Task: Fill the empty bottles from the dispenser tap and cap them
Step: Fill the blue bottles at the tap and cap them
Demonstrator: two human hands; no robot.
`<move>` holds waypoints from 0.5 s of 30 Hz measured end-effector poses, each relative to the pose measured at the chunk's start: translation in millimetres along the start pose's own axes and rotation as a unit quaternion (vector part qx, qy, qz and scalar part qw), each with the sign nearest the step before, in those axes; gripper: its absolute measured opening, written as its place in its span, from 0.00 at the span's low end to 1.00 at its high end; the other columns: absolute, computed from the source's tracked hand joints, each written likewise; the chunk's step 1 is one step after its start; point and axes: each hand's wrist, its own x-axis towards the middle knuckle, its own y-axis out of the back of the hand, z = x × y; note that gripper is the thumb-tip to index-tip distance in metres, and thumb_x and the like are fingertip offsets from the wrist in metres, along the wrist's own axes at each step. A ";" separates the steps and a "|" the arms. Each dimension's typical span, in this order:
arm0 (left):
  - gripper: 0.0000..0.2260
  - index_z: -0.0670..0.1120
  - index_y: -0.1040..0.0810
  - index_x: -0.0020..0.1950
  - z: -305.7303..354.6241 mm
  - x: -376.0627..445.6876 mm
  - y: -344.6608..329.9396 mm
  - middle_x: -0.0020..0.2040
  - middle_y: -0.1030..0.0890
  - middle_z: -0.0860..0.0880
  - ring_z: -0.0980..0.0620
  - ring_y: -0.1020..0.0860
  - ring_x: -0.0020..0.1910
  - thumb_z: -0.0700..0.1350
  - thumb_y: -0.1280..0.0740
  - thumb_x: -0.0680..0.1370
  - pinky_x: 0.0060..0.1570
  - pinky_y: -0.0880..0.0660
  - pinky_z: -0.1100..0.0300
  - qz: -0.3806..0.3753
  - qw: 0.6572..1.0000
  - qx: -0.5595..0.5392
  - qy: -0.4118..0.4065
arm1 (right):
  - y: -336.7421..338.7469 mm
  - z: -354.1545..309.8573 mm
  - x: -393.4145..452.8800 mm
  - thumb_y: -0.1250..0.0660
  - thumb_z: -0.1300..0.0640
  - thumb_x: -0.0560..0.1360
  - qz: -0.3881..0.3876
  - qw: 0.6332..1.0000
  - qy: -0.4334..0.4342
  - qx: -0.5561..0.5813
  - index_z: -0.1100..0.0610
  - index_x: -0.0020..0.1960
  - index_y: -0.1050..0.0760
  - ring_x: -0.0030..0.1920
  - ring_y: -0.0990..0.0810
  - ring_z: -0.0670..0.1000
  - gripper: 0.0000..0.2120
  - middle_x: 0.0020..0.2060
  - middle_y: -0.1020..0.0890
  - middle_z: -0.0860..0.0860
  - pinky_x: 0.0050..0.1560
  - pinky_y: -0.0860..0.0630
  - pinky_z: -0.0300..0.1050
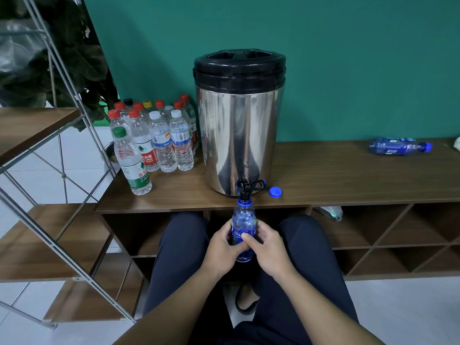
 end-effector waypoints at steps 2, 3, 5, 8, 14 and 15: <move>0.24 0.55 0.17 0.71 0.0 0.1 0.0 0.62 0.12 0.50 0.48 0.14 0.64 0.36 0.22 0.79 0.70 0.20 0.41 0.001 1.000 0.000 -0.001 | 0.2 -0.1 0.0 0.27 0.67 0.83 0.000 1.000 0.000 -0.003 0.51 0.71 0.17 0.64 0.12 0.50 0.20 0.60 0.10 0.48 0.71 0.19 0.57; 0.24 0.55 0.17 0.71 -0.1 0.0 0.0 0.62 0.12 0.50 0.48 0.14 0.64 0.35 0.22 0.79 0.70 0.20 0.41 0.001 1.000 -0.001 0.000 | 0.4 -0.2 0.0 0.27 0.67 0.82 0.000 1.000 0.001 -0.003 0.51 0.71 0.17 0.64 0.12 0.50 0.20 0.60 0.10 0.48 0.71 0.19 0.58; 0.24 0.54 0.18 0.71 -0.6 -0.3 0.0 0.62 0.12 0.50 0.48 0.14 0.63 0.35 0.22 0.79 0.70 0.19 0.41 0.000 1.000 -0.001 0.000 | 0.5 -0.1 -0.3 0.27 0.67 0.82 -0.001 1.000 0.001 -0.001 0.51 0.71 0.17 0.64 0.12 0.50 0.20 0.61 0.10 0.48 0.71 0.19 0.58; 0.24 0.54 0.18 0.71 -0.8 -0.3 0.3 0.62 0.12 0.50 0.48 0.14 0.63 0.35 0.22 0.79 0.70 0.19 0.40 -0.002 1.000 -0.004 0.000 | 0.7 -0.1 -0.5 0.27 0.66 0.83 -0.004 1.000 0.001 0.000 0.51 0.71 0.18 0.65 0.12 0.50 0.20 0.61 0.10 0.48 0.71 0.19 0.57; 0.25 0.55 0.18 0.72 0.7 -0.6 0.4 0.63 0.12 0.51 0.50 0.14 0.64 0.35 0.22 0.79 0.70 0.19 0.43 -0.004 1.000 -0.002 0.002 | 0.0 -2.0 -1.2 0.27 0.67 0.83 -0.002 1.000 -0.004 0.006 0.52 0.72 0.18 0.65 0.12 0.49 0.21 0.61 0.10 0.47 0.71 0.18 0.55; 0.25 0.55 0.18 0.72 0.7 -0.6 0.3 0.63 0.12 0.51 0.50 0.14 0.64 0.35 0.22 0.79 0.70 0.19 0.43 -0.004 1.000 -0.002 0.002 | 0.0 -2.0 -1.2 0.27 0.67 0.83 -0.002 1.000 -0.004 0.006 0.52 0.72 0.18 0.64 0.12 0.49 0.20 0.61 0.10 0.47 0.70 0.18 0.55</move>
